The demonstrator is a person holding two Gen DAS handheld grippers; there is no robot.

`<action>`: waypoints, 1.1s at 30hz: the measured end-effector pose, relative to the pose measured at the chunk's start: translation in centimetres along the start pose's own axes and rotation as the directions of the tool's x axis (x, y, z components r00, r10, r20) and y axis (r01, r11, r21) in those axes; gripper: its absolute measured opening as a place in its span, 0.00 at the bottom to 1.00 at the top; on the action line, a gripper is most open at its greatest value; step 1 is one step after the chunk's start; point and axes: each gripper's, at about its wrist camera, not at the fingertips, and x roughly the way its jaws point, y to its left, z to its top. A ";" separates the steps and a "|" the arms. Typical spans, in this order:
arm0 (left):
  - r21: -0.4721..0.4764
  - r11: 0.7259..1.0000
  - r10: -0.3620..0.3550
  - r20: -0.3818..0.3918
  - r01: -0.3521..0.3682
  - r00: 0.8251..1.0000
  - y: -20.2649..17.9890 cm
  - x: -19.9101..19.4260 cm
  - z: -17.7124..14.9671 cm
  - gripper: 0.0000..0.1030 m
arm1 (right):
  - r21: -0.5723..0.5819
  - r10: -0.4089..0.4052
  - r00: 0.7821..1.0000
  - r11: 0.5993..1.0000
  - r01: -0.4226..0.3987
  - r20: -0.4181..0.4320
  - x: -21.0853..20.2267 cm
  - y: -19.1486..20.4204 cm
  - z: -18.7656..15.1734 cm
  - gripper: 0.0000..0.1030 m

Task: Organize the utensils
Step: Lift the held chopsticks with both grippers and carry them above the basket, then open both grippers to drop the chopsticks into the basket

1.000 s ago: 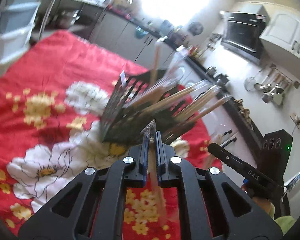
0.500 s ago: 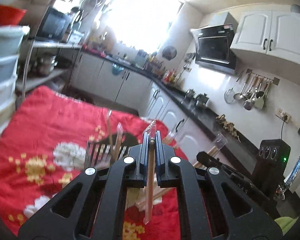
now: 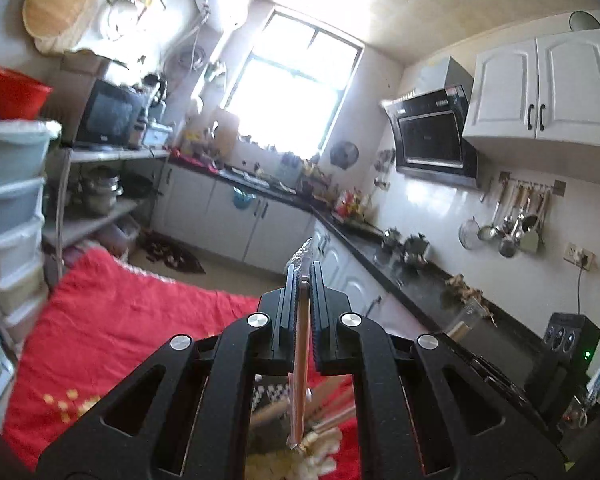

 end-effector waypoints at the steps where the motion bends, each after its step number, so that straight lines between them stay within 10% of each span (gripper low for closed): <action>1: 0.003 1.000 0.007 0.013 -0.007 1.000 0.0 -0.1 0.5 0.03 | -0.002 -0.005 1.000 1.000 0.005 0.010 0.1 -0.2 0.2 0.05; 18: 0.053 0.974 0.215 0.114 -0.222 0.970 2.6 2.2 0.3 0.03 | -0.006 -0.067 0.994 0.998 0.068 0.085 3.1 -2.1 0.6 0.05; 33: 0.019 0.974 0.223 0.050 -0.225 0.973 4.6 5.5 -4.9 0.03 | 0.012 -0.090 0.996 0.996 0.090 0.011 7.3 -2.6 -4.4 0.05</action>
